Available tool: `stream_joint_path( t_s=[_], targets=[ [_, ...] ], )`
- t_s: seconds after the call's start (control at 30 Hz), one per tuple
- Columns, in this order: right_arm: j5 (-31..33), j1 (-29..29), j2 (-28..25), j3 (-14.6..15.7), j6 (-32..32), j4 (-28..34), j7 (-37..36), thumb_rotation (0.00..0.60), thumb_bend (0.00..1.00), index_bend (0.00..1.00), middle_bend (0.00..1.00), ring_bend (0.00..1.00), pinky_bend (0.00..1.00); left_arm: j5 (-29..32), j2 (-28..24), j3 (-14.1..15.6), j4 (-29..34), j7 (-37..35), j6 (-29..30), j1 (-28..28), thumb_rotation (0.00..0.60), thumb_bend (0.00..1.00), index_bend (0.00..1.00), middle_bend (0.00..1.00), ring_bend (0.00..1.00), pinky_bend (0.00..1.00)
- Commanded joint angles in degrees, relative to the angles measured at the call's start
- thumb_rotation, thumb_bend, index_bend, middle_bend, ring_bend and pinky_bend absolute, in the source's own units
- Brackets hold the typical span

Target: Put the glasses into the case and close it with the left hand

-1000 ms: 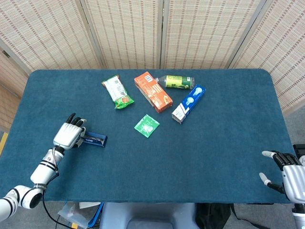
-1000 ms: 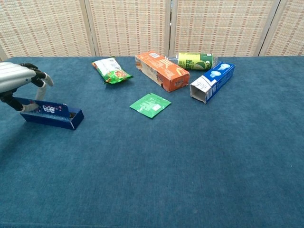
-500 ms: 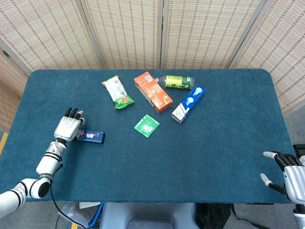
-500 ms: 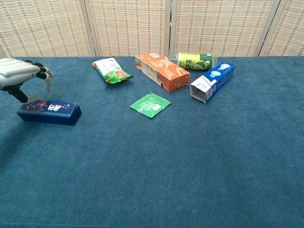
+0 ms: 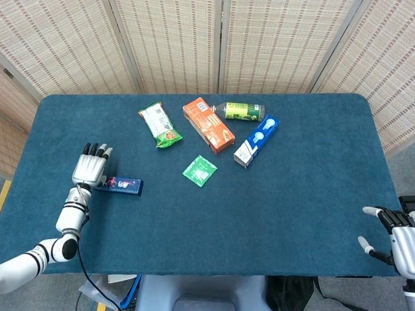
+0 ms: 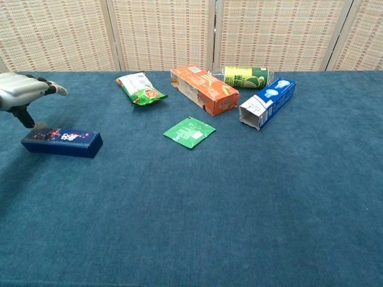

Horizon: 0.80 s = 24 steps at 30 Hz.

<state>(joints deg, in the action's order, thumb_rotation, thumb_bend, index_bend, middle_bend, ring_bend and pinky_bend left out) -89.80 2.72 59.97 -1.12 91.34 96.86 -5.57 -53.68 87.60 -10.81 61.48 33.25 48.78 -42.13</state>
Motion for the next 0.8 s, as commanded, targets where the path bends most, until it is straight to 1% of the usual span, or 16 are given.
stream_joint_path(
  t_s=[0.03,0.13,0.23,0.27,0.33,0.4,0.43,0.47,0.5,0.67,0.73,0.8],
  targets=[
    [0.0,0.1,0.1,0.0,0.1,-0.2,-0.2,0.600,0.20,0.29,0.31,0.30,0.24,-0.4,-1.8,-0.3,2.9,-1.1,1.8,0.8,0.600,0.32,0.09,0.00,0.00,0.00],
    [-0.1,0.1,0.1,0.0,0.2,-0.4,-0.4,0.600,0.20,0.29,0.31,0.30,0.24,-2.2,-5.1,0.1,8.0,-2.2,3.7,1.8,0.600,0.32,0.10,0.01,0.01,0.01],
    [-0.2,0.0,0.3,0.0,0.1,-0.6,-0.6,0.600,0.20,0.29,0.31,0.30,0.24,-3.4,-9.9,1.2,14.8,-3.5,2.3,2.5,0.600,0.29,0.12,0.11,0.12,0.08],
    [-0.2,0.0,0.3,0.0,0.1,-0.7,-0.6,0.600,0.20,0.29,0.31,0.30,0.24,-3.4,-11.3,1.6,16.7,-3.2,1.6,2.5,0.600,0.27,0.12,0.14,0.14,0.10],
    [-0.3,0.0,0.5,0.0,-0.1,-0.8,-0.8,0.600,0.20,0.29,0.31,0.30,0.24,-3.0,-13.9,2.9,20.4,-1.7,-0.3,2.0,0.600,0.26,0.13,0.15,0.14,0.13],
    [-0.3,-0.1,0.6,0.0,-0.1,-1.0,-1.0,0.600,0.20,0.29,0.31,0.30,0.24,-2.8,-14.6,3.8,22.0,0.7,-0.4,1.4,0.600,0.25,0.14,0.19,0.17,0.14],
    [-0.4,-0.1,0.6,0.1,-0.1,-1.0,-1.0,0.600,0.20,0.29,0.31,0.30,0.24,-2.8,-14.3,4.1,22.1,1.5,0.0,1.1,0.600,0.25,0.14,0.22,0.19,0.15],
    [-0.4,0.0,0.6,0.1,-0.1,-1.1,-1.1,0.600,0.20,0.29,0.30,0.30,0.24,-2.9,-13.7,4.3,21.9,2.2,0.5,0.9,0.600,0.25,0.14,0.27,0.23,0.19],
    [-0.5,0.0,0.6,0.1,0.0,-1.1,-1.1,0.600,0.20,0.29,0.30,0.30,0.24,-3.0,-13.1,4.5,21.5,2.7,0.9,0.8,0.600,0.25,0.14,0.31,0.26,0.21],
    [-0.2,0.5,0.4,0.1,0.5,-1.5,-1.6,0.600,0.20,0.29,0.30,0.30,0.24,-1.6,-9.8,5.0,18.4,5.9,1.3,-0.9,0.600,0.25,0.14,0.63,0.52,0.46],
    [0.0,0.7,0.4,0.1,0.6,-1.7,-1.8,0.600,0.20,0.29,0.30,0.30,0.24,-0.4,-8.6,5.1,17.1,6.8,0.7,-1.6,0.600,0.25,0.15,0.71,0.60,0.54],
    [0.0,0.7,0.4,0.2,0.7,-1.8,-1.9,0.600,0.20,0.29,0.30,0.30,0.24,0.4,-7.6,5.2,15.8,7.4,0.3,-2.2,0.600,0.25,0.15,0.79,0.68,0.65]
  ],
)
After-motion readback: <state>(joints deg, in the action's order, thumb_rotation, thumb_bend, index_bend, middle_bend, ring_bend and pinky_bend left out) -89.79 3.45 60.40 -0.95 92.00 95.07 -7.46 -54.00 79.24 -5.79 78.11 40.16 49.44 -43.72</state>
